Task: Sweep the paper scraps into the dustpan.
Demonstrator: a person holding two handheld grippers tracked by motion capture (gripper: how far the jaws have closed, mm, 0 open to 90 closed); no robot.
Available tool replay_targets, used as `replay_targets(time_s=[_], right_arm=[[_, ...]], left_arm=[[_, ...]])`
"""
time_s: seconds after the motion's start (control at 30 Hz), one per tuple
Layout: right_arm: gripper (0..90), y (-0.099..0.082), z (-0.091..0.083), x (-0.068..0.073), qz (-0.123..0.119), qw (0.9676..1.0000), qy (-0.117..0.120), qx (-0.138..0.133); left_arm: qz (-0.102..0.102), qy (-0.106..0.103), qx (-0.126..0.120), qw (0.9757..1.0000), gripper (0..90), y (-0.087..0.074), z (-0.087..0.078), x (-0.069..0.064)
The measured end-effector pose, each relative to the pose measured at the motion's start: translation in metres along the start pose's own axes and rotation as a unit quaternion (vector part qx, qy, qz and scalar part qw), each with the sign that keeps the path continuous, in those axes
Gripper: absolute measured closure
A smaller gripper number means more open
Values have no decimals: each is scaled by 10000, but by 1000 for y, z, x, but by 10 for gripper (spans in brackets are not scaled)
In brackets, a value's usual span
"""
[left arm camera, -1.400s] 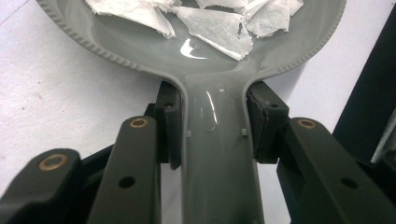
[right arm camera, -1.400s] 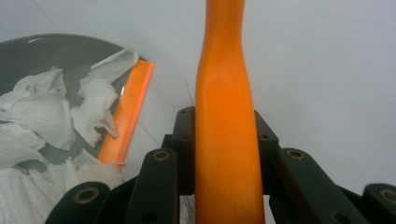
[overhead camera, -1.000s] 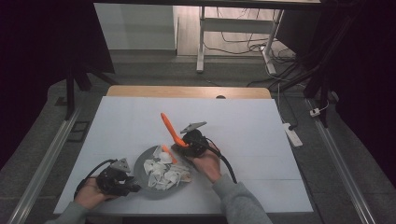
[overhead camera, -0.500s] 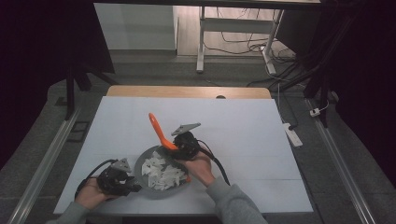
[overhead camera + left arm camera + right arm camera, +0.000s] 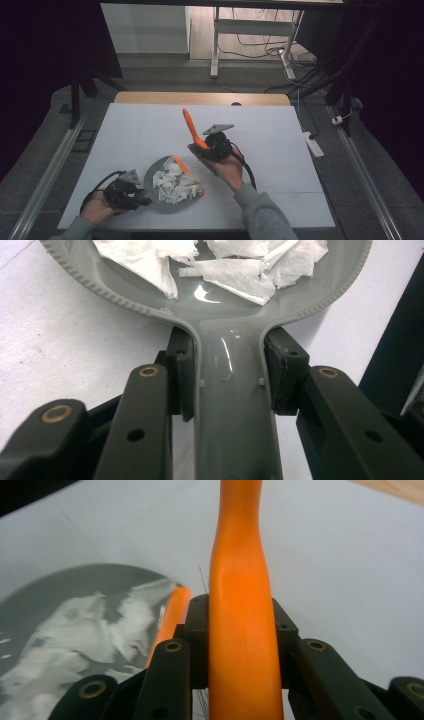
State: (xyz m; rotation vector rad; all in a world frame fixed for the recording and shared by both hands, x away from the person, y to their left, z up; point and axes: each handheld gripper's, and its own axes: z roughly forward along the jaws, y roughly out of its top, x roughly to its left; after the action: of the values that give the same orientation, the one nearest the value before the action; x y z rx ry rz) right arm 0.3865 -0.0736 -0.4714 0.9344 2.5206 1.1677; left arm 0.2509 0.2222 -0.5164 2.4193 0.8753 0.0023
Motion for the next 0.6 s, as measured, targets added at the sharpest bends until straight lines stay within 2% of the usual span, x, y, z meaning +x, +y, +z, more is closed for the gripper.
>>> replay_targets(time_s=[0.1,0.17,0.2,0.23,0.33,0.43,0.6], right_arm=[[707,-7,12,-1,46,9999,6,154],[707,-10,20,3,30,9997,74,218],[707,-10,26,10,-14,9996,161,239],[707,-10,26,10,-14,9996,161,239],[708,-9,32,22,-36,9993,281,255],[708,-8,37,34,-164,9988,392,257],[708,-5,39,49,-119,9979,605,177]], left_arm=[[-6,1,-4,10000,616,0,0,0],[-4,-1,-3,10000,616,0,0,0],[-6,-1,-3,10000,616,0,0,0],[-4,-1,-2,10000,616,0,0,0],[-4,1,-5,10000,616,0,0,0],[-3,2,-4,10000,616,0,0,0],[-3,9,2,10000,616,0,1,0]])
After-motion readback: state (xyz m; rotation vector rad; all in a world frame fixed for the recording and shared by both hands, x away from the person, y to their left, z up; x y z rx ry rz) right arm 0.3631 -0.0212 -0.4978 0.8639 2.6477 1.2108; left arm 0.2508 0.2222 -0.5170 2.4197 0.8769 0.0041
